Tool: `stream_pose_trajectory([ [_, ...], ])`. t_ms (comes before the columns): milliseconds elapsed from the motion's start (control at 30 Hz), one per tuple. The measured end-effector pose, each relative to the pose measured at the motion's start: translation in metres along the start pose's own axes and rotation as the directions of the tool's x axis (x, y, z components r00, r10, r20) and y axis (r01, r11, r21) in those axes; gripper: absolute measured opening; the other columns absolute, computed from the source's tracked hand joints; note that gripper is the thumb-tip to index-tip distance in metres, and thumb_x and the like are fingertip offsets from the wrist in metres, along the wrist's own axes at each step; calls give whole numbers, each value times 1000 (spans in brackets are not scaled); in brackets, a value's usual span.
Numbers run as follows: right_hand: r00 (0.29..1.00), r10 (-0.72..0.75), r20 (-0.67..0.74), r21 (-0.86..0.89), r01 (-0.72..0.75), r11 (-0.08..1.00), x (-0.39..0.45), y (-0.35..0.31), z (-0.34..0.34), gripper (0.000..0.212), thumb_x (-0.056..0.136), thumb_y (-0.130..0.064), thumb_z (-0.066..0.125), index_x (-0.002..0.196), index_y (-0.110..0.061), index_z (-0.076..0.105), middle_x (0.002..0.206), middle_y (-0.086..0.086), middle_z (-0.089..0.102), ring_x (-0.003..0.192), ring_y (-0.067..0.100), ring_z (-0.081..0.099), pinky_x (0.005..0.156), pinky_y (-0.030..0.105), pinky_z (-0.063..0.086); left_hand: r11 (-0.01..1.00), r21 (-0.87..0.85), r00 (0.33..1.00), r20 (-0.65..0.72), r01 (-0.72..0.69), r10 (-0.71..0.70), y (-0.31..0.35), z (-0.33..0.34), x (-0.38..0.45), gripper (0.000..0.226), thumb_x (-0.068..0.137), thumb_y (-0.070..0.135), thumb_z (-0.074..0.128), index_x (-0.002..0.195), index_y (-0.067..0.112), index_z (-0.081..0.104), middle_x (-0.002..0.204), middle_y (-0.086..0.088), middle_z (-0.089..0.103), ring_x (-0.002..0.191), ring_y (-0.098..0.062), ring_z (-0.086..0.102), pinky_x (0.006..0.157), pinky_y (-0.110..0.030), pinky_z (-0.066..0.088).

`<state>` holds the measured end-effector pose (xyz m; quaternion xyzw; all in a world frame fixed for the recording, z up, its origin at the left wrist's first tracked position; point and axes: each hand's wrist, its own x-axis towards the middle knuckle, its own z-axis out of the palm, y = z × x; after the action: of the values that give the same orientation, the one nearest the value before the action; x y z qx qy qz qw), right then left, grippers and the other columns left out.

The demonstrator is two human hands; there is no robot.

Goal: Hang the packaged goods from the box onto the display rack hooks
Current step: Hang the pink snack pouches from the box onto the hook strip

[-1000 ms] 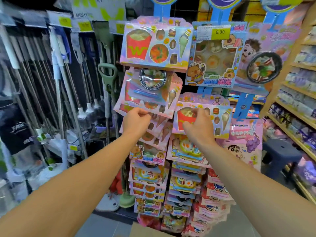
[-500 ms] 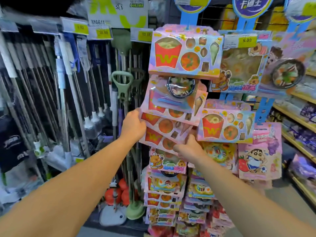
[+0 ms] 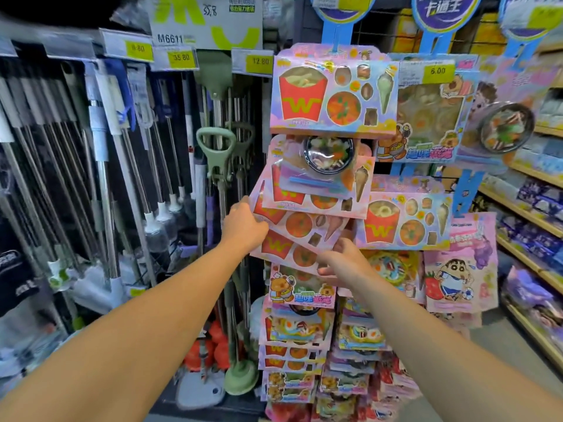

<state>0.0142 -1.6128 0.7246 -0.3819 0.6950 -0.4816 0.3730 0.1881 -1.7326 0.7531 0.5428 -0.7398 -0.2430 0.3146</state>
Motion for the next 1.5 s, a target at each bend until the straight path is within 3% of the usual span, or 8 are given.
stream_pose_trajectory([
  [167,995,-24,-99,123,37,992,-1,-1,-3,31,90,-15,62,116,-19,46,101,4,59,78,26,65,71,37,56,999,-51,1000,13,-2,3,4,-1,-16,45,82,27,63,123,13,52,119,-6,57,105,-28,57,89,-42,50],
  [367,981,-77,-179,104,96,990,-2,2,-2,77,74,-23,62,145,-22,32,121,10,57,63,19,65,61,31,55,991,-128,997,68,35,-27,-5,16,-28,41,87,17,60,127,13,50,113,-3,62,96,-20,56,78,-33,47],
  [633,976,-101,-193,27,108,994,-4,10,-5,96,59,-45,66,146,-37,24,137,2,50,112,26,61,87,49,57,977,-202,996,70,72,-59,-4,30,-33,42,89,15,60,129,11,49,106,2,55,93,-18,52,76,-30,41],
  [833,944,-252,-213,-332,173,927,-17,22,4,76,89,-22,63,153,-18,23,158,-6,17,137,22,36,108,35,37,972,-226,997,60,68,-56,-8,30,-26,50,89,17,62,137,14,46,127,-1,58,99,-15,51,81,-28,40],
  [967,911,-318,-263,-336,223,915,-19,40,6,48,87,-17,62,131,-21,44,127,-4,40,103,11,45,84,26,39,976,-208,997,51,69,-60,-12,29,-18,56,90,22,62,142,14,43,136,-3,55,120,-22,53,85,-27,38],
  [1100,877,-335,-345,-342,216,915,-15,45,-6,28,87,-17,63,109,-20,46,103,-3,48,85,10,48,68,27,38,973,-215,997,19,80,-77,-15,31,-11,52,89,27,63,137,15,47,130,-3,59,113,-21,57,85,-29,44],
  [1267,975,-100,-197,-239,51,970,0,46,-14,39,85,-25,66,113,-23,40,105,-1,55,93,23,61,70,37,49,968,-243,997,-29,67,-77,-14,33,-5,42,85,25,67,122,16,53,117,-3,60,97,-19,59,77,-32,50],
  [1500,1000,25,4,-113,-25,993,11,53,4,64,74,-32,77,123,-29,35,117,-5,55,107,24,59,96,50,51,953,-285,986,153,101,-59,-24,40,-7,46,75,5,70,114,24,53,112,-1,66,102,-21,61,80,-31,48],
])
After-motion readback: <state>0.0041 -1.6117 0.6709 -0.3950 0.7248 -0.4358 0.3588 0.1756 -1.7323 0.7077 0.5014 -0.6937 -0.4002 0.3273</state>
